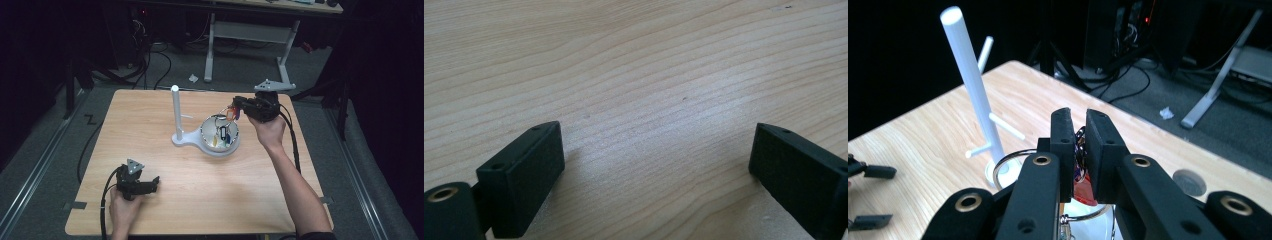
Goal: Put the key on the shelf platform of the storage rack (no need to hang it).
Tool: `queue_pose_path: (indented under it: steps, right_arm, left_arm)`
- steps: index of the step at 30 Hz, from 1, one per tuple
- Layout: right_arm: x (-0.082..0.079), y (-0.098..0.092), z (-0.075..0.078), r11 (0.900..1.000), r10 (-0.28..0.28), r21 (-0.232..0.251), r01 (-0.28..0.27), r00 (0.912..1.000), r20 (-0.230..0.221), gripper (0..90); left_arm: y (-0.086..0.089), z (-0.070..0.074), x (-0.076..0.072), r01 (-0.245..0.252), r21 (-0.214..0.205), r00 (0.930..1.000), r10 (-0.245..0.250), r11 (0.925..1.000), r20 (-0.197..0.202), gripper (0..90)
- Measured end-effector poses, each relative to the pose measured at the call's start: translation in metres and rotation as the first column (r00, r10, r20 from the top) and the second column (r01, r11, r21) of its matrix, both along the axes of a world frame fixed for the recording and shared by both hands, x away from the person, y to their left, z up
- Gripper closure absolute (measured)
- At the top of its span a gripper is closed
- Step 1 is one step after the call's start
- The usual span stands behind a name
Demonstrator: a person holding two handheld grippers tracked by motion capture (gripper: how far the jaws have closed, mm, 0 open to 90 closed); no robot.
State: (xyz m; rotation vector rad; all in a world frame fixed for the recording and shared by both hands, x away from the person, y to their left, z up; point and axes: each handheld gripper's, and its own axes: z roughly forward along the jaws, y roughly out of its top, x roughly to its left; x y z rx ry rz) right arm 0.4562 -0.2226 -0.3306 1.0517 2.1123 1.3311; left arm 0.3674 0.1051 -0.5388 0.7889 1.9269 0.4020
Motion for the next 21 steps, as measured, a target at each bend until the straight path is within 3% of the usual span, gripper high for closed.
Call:
queue_pose_path:
  steps: [10, 21]
  right_arm:
    - [0.005, 0.012, -0.037, 0.9993, 0.009, -0.035, -0.011, 0.9983, -0.058, 83.3]
    - [0.008, 0.027, -0.063, 0.9968, 0.027, -0.072, -0.034, 0.9958, -0.087, 83.2]
  left_arm:
    - [0.000, 0.000, 0.000, -0.003, -0.001, 1.0000, 0.003, 1.0000, 0.000, 7.9]
    - [0.000, 0.000, 0.000, -0.007, -0.004, 1.0000, 0.007, 1.0000, -0.002, 7.9]
